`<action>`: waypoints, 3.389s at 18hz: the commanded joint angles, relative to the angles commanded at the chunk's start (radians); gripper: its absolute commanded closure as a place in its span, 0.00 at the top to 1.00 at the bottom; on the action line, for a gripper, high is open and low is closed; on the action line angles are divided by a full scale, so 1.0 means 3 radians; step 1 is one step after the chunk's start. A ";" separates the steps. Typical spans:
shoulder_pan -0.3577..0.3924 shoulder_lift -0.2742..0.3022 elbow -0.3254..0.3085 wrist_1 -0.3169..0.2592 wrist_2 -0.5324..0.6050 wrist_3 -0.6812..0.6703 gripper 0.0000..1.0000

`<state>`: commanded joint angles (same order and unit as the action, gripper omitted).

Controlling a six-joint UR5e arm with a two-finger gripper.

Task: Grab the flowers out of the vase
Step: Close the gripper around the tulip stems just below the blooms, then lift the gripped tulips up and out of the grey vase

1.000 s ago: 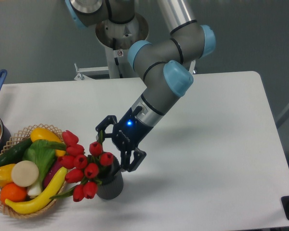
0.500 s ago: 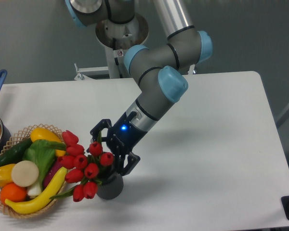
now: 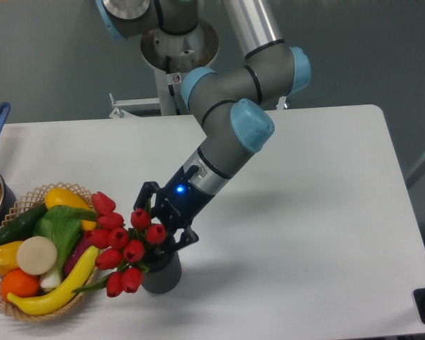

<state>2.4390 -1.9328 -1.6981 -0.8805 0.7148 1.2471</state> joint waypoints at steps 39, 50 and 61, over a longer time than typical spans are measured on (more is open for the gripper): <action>0.0639 0.0445 0.0368 -0.0036 -0.1288 -0.0977 0.35; 0.0992 0.0271 0.0598 0.0010 -0.1329 -0.0859 0.35; 0.1063 0.0056 0.0701 0.0010 -0.1278 -0.0639 0.35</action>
<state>2.7580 -1.9160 -1.4879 -0.8774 0.3313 1.0554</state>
